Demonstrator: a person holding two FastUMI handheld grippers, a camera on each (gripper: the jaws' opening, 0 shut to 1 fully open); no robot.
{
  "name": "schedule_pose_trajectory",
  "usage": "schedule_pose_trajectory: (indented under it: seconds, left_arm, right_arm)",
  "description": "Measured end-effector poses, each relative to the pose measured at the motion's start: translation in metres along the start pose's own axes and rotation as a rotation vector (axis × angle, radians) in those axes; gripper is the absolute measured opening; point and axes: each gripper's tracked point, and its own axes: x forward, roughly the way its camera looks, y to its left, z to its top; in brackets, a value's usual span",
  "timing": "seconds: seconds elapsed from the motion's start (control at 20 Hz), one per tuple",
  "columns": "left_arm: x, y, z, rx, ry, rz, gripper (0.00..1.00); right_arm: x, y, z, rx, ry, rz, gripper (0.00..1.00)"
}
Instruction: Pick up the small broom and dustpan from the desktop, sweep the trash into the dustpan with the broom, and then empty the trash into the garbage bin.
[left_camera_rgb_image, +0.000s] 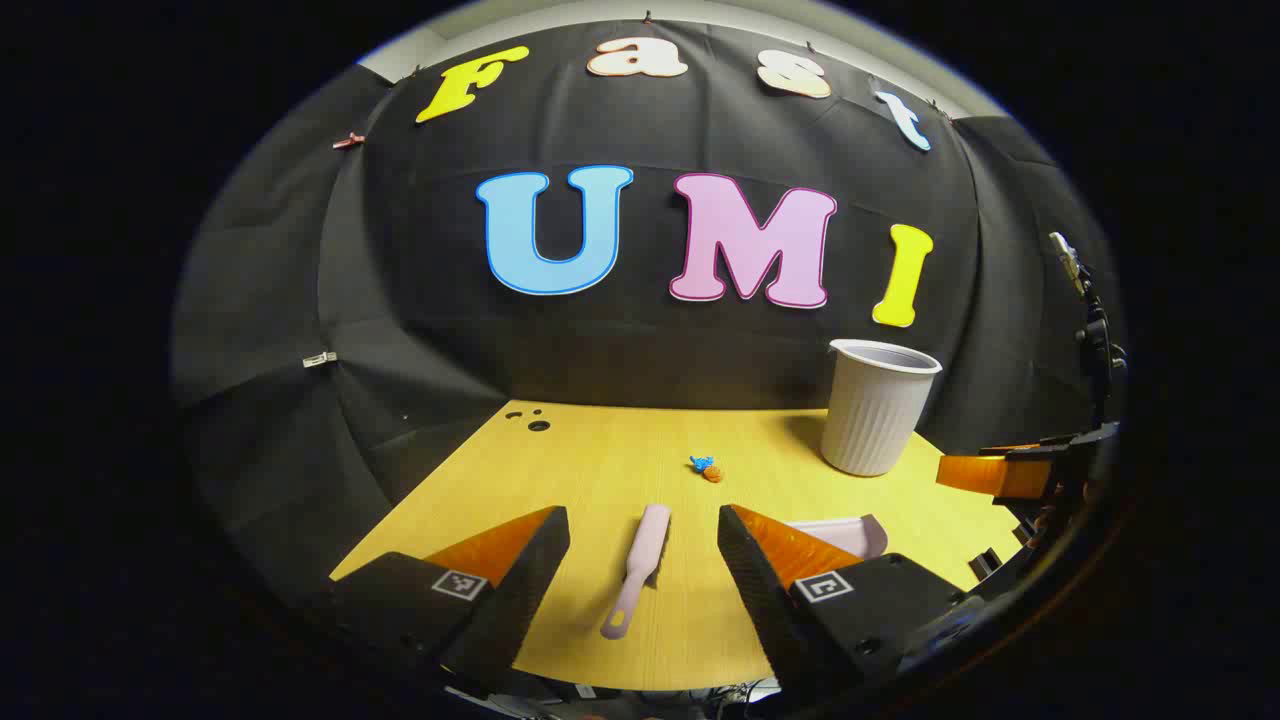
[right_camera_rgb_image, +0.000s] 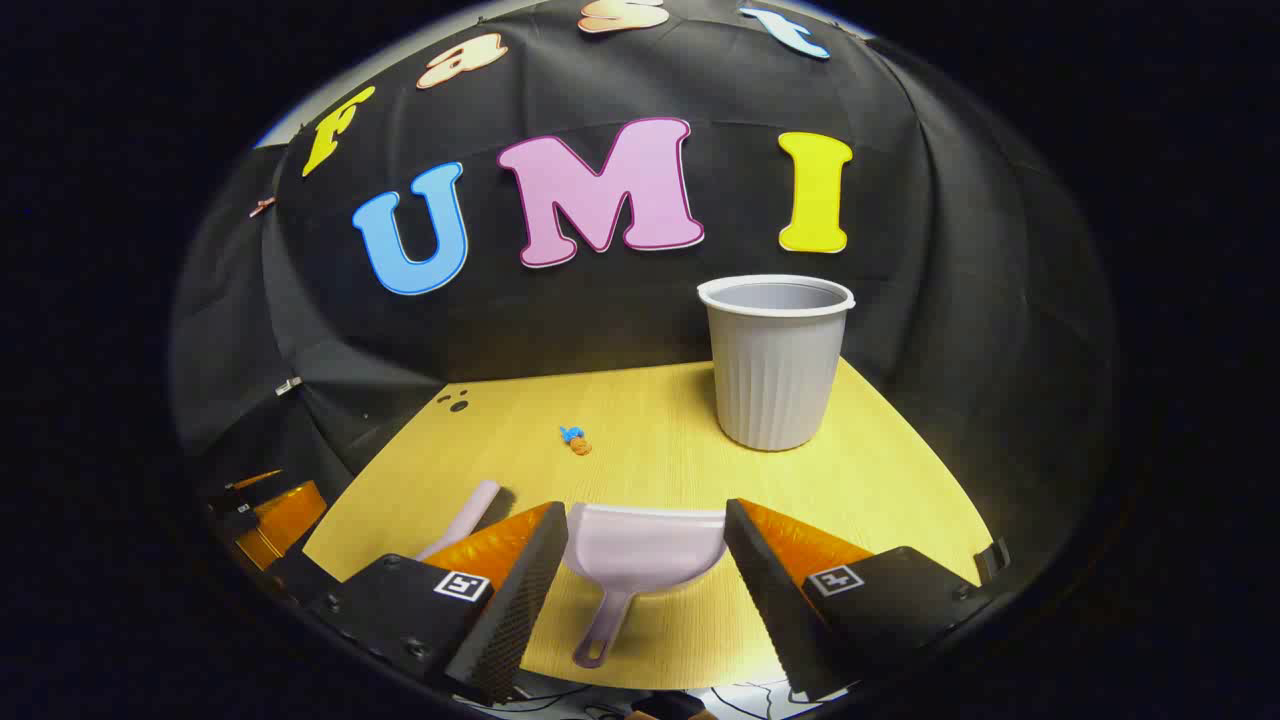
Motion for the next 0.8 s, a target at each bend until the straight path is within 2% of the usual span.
schedule_pose_trajectory:
  seconds: [0.8]
  left_arm:
    - [-0.002, 0.005, -0.035, -0.025, 0.061, -0.010, 0.96]
  right_arm:
    - [0.000, 0.013, -0.039, -0.081, 0.143, 0.038, 0.99]
